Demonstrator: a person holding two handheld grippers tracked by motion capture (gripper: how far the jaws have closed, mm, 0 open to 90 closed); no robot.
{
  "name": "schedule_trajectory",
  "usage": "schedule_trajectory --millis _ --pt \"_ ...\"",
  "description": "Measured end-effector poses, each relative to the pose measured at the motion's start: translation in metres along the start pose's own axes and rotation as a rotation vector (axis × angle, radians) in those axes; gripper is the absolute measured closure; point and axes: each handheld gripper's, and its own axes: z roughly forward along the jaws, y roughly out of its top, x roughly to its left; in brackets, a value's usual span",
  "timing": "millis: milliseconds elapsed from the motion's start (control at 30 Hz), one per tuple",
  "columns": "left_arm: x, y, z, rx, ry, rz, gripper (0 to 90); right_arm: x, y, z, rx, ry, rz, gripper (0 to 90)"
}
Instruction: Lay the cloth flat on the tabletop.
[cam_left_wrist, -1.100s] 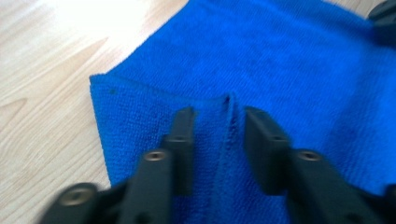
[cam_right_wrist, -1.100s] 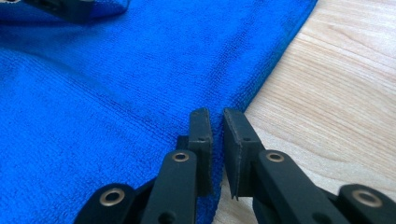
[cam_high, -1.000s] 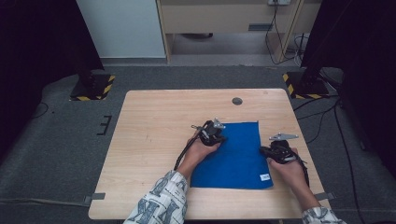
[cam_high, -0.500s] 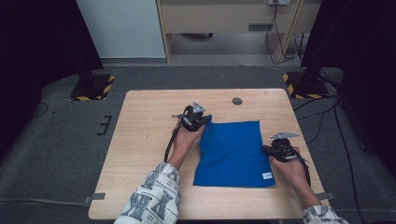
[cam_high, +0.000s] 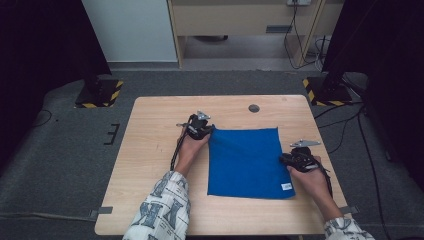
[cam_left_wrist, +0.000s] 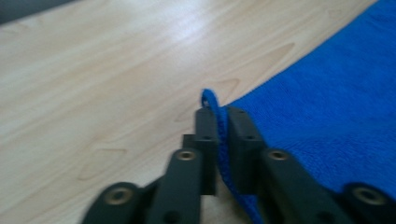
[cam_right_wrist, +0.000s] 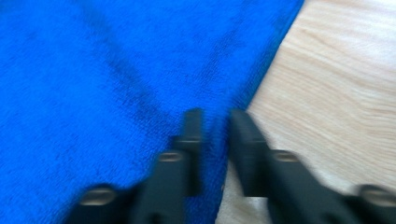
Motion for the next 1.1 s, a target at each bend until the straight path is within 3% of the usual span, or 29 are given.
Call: schedule_trajectory --millis 133,233,333,433,533,600,733,933,1100 --pt "0.002 0.003 -0.011 -0.027 0.050 -0.008 47.1 0.005 0.003 -0.008 -0.070 -0.024 -0.021 40.6" --pt "0.001 0.003 -0.027 -0.027 0.037 -0.017 43.2 0.013 0.006 -0.014 -0.096 -0.009 -0.035 34.9" --pt "-0.005 -0.003 -0.046 -0.022 0.022 0.020 43.4 0.032 0.008 -0.017 -0.109 0.040 -0.067 35.8" --pt "-0.014 -0.016 -0.065 -0.030 -0.014 0.024 40.1 0.052 0.011 -0.016 -0.106 0.095 -0.106 36.3" --pt "-0.030 -0.036 -0.085 -0.032 -0.056 0.054 37.6 0.075 0.015 -0.014 -0.110 0.147 -0.149 44.7" --pt "-0.040 -0.047 -0.092 -0.033 -0.073 0.066 37.2 0.091 0.018 -0.012 -0.115 0.176 -0.176 50.5" --pt "-0.055 -0.064 -0.102 -0.021 -0.081 0.086 36.3 0.124 0.018 -0.004 -0.099 0.231 -0.221 49.5" --pt "-0.041 -0.077 -0.123 -0.051 -0.067 0.047 33.3 0.171 0.021 0.017 -0.071 0.296 -0.287 47.2" --pt "-0.022 -0.083 -0.135 -0.072 -0.043 -0.002 30.9 0.192 0.024 0.039 -0.038 0.303 -0.305 44.6"
